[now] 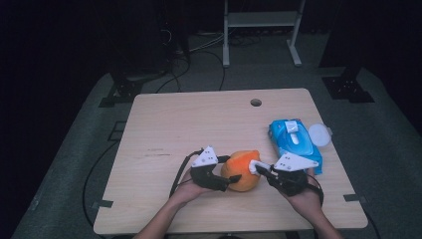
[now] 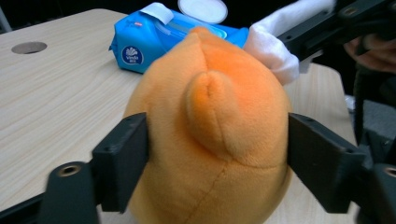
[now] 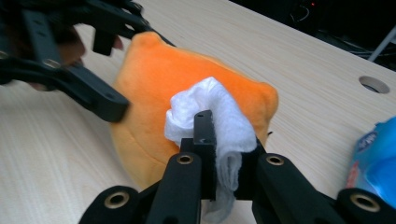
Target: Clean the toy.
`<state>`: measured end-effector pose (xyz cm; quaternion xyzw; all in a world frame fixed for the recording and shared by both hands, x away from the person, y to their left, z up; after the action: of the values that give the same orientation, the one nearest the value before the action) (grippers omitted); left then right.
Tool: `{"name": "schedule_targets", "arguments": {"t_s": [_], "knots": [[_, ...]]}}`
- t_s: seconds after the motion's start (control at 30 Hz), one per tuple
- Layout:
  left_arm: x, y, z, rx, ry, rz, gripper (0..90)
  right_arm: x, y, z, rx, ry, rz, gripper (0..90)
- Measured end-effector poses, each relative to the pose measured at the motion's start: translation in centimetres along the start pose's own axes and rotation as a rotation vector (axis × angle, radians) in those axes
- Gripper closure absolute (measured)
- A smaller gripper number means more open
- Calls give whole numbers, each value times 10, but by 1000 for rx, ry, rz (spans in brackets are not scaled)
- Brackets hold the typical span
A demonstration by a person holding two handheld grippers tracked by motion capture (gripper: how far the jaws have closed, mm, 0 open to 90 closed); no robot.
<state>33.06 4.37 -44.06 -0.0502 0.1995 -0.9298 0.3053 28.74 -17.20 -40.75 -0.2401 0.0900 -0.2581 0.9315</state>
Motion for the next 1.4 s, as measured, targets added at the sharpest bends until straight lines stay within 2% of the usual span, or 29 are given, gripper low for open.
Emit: {"name": "schedule_targets", "arguments": {"t_s": [0.07, 0.13, 0.17, 0.2, 0.23, 0.27, 0.3, 0.4, 0.43, 0.47, 0.5, 0.53, 0.57, 0.6, 0.63, 0.67, 0.7, 0.8, 0.83, 0.87, 0.9, 1.03, 1.07, 1.13, 1.2, 1.27, 1.3, 1.37, 1.4], "knots": [[7, 2, 1, -16, 31, 20, 279, -9, 3, 3, -2, -23, 10, 829], [9, 2, 0, -18, 40, 19, 287, -14, 5, 4, 2, -28, 23, 829], [13, 4, -1, -16, 58, 12, 300, -23, 8, 8, 9, -43, 58, 829], [13, 4, -1, -16, 58, 12, 304, -23, 8, 8, 9, -43, 58, 829], [18, 5, -1, -16, 94, 20, 306, -30, 10, 12, 4, -70, 73, 829], [18, 5, -1, -16, 94, 20, 306, -30, 10, 12, 4, -70, 73, 829], [20, 4, -1, -22, 117, 36, 307, -30, 11, 13, -5, -95, 55, 828], [20, 4, -2, -20, 108, 26, 310, -23, 7, 13, 8, -72, 45, 829], [20, 4, -3, -19, 111, 21, 310, -13, 1, 11, 20, -45, 29, 829], [21, 4, -3, -19, 115, 15, 310, -13, 1, 11, 20, -45, 29, 829], [23, 5, -3, -12, 110, 2, 298, -3, -3, 8, 20, -28, 1, 829], [23, 5, -3, -12, 110, 2, 277, -3, -3, 8, 20, -28, 1, 829], [23, 5, 0, 1, 94, 5, 247, 4, -6, 4, 15, -9, -4, 829], [23, 5, 0, 1, 94, 5, 207, 4, -6, 4, 15, -9, -4, 829], [20, 8, 2, -6, 54, 27, 174, 5, -8, 0, 2, -11, -16, 829], [20, 8, 2, -6, 54, 27, 162, 4, -8, 0, 2, -11, -17, 829], [20, 11, 0, -22, 25, 20, 165, 1, -8, 1, 0, -15, -13, 830], [22, 10, -2, -32, 49, 23, 243, -8, -6, 3, -6, -34, 1, 829], [24, 9, -2, -40, 81, 23, 243, -13, -5, 4, -11, -52, 7, 829], [28, 8, -3, -40, 121, 23, 275, -21, -2, 8, -6, -68, 34, 829], [28, 8, -3, -40, 121, 23, 287, -24, -2, 9, -1, -68, 48, 829], [42, 7, -5, -46, 233, 14, 301, -27, -2, 15, -4, -109, 31, 829], [44, 7, -6, -45, 240, 10, 301, -25, -3, 15, -2, -108, 20, 829], [44, 7, -6, -44, 247, 5, 300, -16, -6, 11, -11, -97, -13, 829], [45, 7, -6, -30, 236, -5, 287, -5, -10, 6, -14, -72, -32, 829], [43, 9, -4, -17, 187, -6, 224, 1, -12, 1, -11, -46, -33, 829], [43, 10, -3, -14, 156, -9, 202, 2, -12, 0, -14, -44, -37, 829], [43, 12, -3, -15, 149, -4, 206, -3, -13, 1, -8, -50, -28, 829], [44, 12, -3, -20, 165, 0, 226, -6, -12, 2, -8, -60, -22, 829]]}}
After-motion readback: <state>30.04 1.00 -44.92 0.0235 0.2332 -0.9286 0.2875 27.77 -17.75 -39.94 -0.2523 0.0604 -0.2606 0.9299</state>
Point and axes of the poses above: each handheld gripper's, and its own axes: y roughly forward along the jaws, z roughly out of its top, x roughly to its right, the point moved 3 cm from there along y, roughly forward along the jaws, and after that the axes turned 14 degrees about z, right-handed, at the moved point
